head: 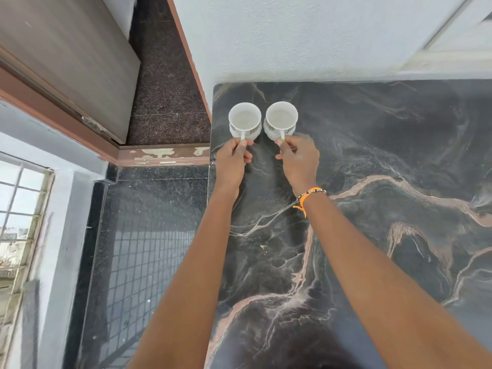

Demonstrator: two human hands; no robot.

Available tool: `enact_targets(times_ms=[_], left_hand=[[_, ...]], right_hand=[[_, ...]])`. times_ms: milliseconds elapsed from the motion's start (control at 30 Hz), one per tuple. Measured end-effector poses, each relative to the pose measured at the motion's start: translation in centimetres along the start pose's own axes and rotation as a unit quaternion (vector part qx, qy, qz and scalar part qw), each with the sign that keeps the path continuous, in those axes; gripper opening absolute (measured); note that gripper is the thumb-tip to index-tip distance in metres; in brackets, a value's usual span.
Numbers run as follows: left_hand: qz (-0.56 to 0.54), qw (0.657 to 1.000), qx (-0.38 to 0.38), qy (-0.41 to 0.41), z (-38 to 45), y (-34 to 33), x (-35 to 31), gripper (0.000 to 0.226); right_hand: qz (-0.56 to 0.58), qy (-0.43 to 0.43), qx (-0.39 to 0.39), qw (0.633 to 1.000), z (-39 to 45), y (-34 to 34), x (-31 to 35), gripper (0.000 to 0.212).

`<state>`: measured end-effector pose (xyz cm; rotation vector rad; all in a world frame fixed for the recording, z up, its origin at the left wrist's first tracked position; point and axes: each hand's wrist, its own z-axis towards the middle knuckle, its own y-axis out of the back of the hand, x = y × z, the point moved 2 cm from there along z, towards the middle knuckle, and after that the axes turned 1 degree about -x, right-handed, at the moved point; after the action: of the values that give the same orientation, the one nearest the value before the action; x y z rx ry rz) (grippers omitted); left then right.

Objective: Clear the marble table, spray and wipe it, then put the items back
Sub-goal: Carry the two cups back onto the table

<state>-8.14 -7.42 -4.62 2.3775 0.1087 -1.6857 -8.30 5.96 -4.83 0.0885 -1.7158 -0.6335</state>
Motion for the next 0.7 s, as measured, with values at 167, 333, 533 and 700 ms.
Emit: enact_targets(times_ms=[167, 333, 533, 700], left_hand=[[-0.027, 0.998, -0.048, 0.043, -1.4, -0.1, -0.3, 0.015], [-0.123, 0.976, -0.134, 0.120, -4.8, -0.7, -0.3, 0.009], [-0.121, 0.982, -0.071, 0.123, -11.0, -5.8, -1.0, 0.013], [-0.112, 0.990, -0.003, 0.091, -17.0, -13.4, -2.1, 0.017]], right_hand=[[0.016, -0.006, -0.003, 1.000, -0.1, 0.1, 0.0, 0.018], [0.078, -0.040, -0.002, 0.996, -1.3, 2.2, -0.4, 0.015], [0.170, -0.072, 0.016, 0.983, -4.4, 9.4, -2.3, 0.017], [0.226, -0.083, -0.002, 0.971, -6.9, 19.3, -4.9, 0.020]])
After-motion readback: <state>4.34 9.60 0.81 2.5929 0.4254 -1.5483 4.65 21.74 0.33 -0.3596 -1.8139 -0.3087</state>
